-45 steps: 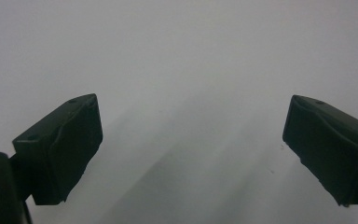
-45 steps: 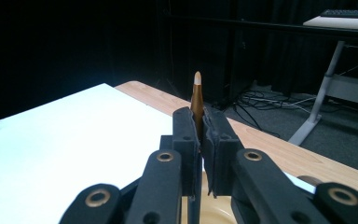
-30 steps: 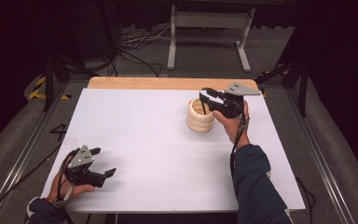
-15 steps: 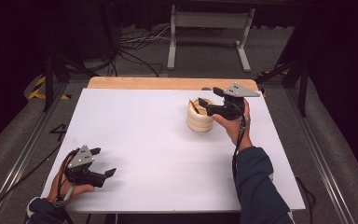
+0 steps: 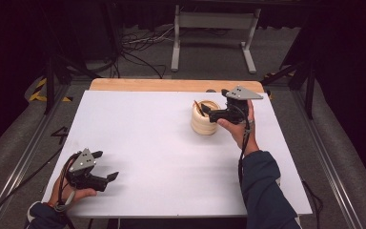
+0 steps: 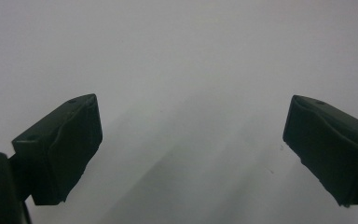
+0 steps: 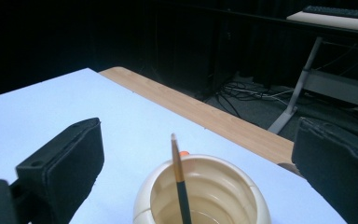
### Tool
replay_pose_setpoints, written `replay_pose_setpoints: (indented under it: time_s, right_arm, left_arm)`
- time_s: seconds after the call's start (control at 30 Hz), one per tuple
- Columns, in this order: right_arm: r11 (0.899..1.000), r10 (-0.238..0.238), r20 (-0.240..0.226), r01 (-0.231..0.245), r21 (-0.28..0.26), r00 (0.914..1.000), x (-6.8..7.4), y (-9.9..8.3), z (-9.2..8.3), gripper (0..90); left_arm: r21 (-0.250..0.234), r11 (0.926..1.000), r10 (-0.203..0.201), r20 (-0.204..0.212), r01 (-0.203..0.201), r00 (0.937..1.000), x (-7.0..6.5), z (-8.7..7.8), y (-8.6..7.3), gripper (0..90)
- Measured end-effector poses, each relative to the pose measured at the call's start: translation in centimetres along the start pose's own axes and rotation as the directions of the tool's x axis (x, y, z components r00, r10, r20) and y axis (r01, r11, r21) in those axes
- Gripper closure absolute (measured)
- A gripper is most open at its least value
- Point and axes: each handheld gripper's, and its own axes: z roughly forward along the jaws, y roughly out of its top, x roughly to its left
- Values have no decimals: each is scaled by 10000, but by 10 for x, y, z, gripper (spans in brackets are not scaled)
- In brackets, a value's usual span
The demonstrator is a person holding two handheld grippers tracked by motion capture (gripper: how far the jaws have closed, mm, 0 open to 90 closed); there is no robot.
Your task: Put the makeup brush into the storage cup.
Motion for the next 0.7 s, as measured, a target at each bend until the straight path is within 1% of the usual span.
replay_pose_setpoints:
  time_s: [0.03, 0.27, 0.33, 0.37, 0.5, 0.7]
  right_arm:
    - [10000, -23, -83, 23, 44, 10000, 0, 0, 0, 24]
    - [9998, -199, -242, 201, 75, 9995, 1, 1, 0, 21]
    - [9997, -189, -243, 193, 158, 9995, 3, 1, 1, 21]
    - [9995, -270, -217, 273, 165, 9994, 3, 1, 1, 21]
    - [9994, -304, -221, 309, 183, 9993, 3, 1, 1, 21]
    - [9990, -430, -150, 432, 145, 9990, 3, 2, -1, 21]
  left_arm:
    - [-1, 10000, 6, 17, -6, 10000, 0, 0, 0, 55]
    - [20, 10000, 43, -15, -43, 10000, 0, 0, 0, 55]
    - [-3, 10000, -7, 31, 7, 10000, 0, 0, 0, 55]
    - [-3, 10000, 1, 15, -1, 10000, 0, 0, 0, 55]
    - [43, 10000, 57, -18, -57, 10000, 0, 1, 0, 55]
    - [8, 10000, 36, -25, -36, 10000, 1, 1, 0, 55]
